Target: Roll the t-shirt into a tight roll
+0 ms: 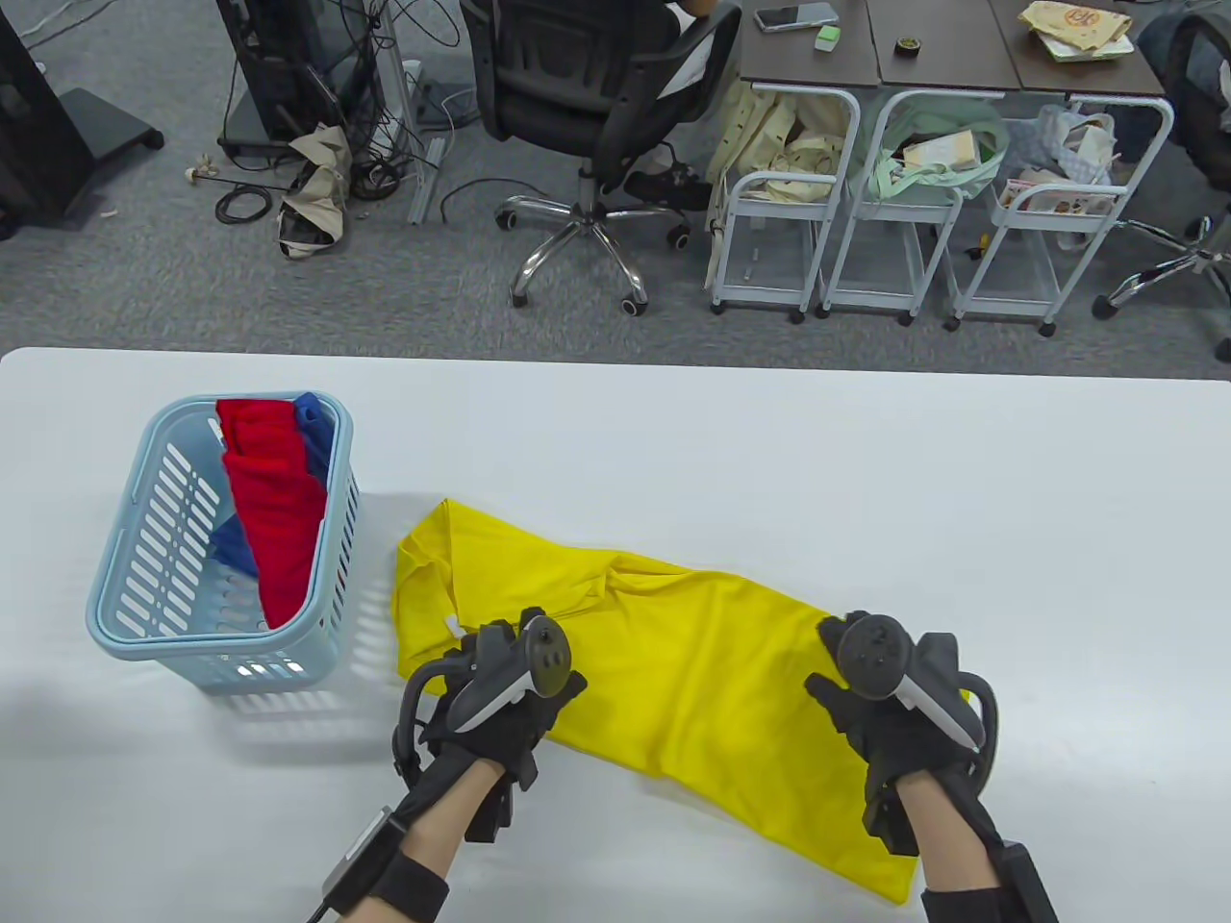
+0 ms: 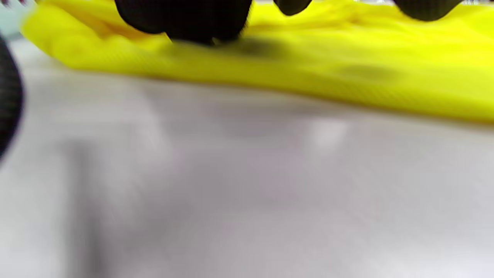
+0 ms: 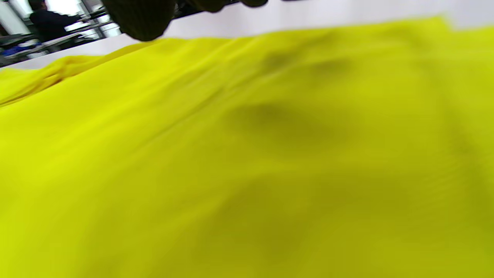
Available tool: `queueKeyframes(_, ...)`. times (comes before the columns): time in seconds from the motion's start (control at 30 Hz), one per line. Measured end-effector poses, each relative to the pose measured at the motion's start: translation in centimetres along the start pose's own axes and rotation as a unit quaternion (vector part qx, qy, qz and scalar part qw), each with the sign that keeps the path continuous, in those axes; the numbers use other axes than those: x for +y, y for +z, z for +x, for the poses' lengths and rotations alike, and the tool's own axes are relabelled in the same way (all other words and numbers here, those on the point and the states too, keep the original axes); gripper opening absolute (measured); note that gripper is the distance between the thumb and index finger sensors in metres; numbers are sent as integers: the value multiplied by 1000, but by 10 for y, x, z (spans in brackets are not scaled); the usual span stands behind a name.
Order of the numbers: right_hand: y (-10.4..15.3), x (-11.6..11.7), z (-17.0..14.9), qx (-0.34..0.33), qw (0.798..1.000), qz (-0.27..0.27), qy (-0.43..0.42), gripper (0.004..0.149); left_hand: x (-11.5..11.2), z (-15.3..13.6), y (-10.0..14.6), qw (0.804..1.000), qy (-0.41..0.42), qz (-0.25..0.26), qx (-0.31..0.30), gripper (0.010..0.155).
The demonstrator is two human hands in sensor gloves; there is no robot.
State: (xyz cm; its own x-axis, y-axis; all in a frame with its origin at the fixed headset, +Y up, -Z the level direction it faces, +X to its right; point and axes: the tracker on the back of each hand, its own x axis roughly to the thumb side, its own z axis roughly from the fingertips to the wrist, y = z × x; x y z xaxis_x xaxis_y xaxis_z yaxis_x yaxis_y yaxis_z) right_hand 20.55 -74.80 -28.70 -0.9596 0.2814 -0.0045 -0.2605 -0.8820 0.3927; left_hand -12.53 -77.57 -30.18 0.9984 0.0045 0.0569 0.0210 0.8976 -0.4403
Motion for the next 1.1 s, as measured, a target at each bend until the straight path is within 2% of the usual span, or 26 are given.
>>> queueKeyframes(0.07, -13, 14, 4, 26, 999, 27, 35, 73, -9, 10, -3, 997, -71, -9, 0, 85)
queueKeyframes(0.13, -17, 17, -2, 54, 996, 31, 68, 72, -10, 12, -7, 991, -128, -24, -23, 83)
queueKeyframes(0.23, -9, 2, -9, 63, 997, 0, 40, 67, -1, -2, -13, 996, -84, -12, 0, 83)
queueKeyframes(0.33, 7, -8, 2, 30, 999, -21, 28, 57, 12, -22, -13, 988, -116, 63, 84, 78)
queueKeyframes(0.37, 12, -9, 11, 14, 999, -25, 36, 54, 15, -25, -10, 976, -154, 93, 122, 75)
queueKeyframes(0.43, 15, -5, 24, -13, 999, -20, 37, 52, 19, -23, -3, 967, -190, 119, 121, 68)
queueKeyframes(0.47, 15, -5, 28, -19, 999, -22, 40, 51, 20, -21, 0, 971, -175, 120, 109, 68)
queueKeyframes(0.5, 14, -5, 33, -25, 998, -27, 43, 51, 20, -16, 3, 980, -144, 115, 80, 71)
queueKeyframes(0.57, 12, -1, 38, -43, 998, -29, 48, 57, 15, -8, 2, 995, -68, 70, 20, 77)
queueKeyframes(0.6, 9, 5, 41, -62, 997, -11, 50, 61, 8, -2, -1, 999, -25, 34, -3, 80)
queueKeyframes(0.67, 4, 16, 44, -75, 995, 21, 57, 65, -7, 6, -11, 999, -14, -29, -28, 82)
queueKeyframes(0.7, 1, 21, 44, -73, 995, 34, 62, 67, -12, 8, -15, 997, -44, -54, -19, 83)
queueKeyframes(0.73, -2, 28, 43, -60, 994, 45, 77, 68, -10, 8, -17, 994, -91, -52, -29, 81)
queueKeyframes(0.77, -3, 30, 44, -55, 993, 52, 87, 68, -7, 7, -18, 995, -91, -26, -28, 78)
queueKeyframes(0.83, 2, 26, 50, -58, 992, 32, 103, 67, 1, 6, -16, 997, -67, 34, 16, 74)
queueKeyframes(0.87, 7, 26, 56, -72, 992, 31, 103, 68, 6, 4, -13, 991, -100, 78, 39, 72)
queueKeyframes(0.9, 11, 28, 62, -81, 991, 31, 100, 69, 9, 4, -10, 987, -131, 82, 39, 72)
queueKeyframes(0.93, 19, 29, 73, -103, 989, 33, 102, 70, 12, 2, -1, 989, -141, 50, 17, 73)
queueKeyframes(1.0, 33, 27, 90, -127, 983, 11, 129, 66, 11, 0, 7, 998, -59, 25, -29, 76)
queueKeyframes(1.03, 38, 26, 96, -136, 982, 0, 131, 63, 8, -1, 6, 999, 2, 1, -50, 78)
queueKeyframes(1.1, 38, 27, 96, -134, 983, -5, 127, 60, -2, -1, -3, 995, 50, -56, -63, 80)
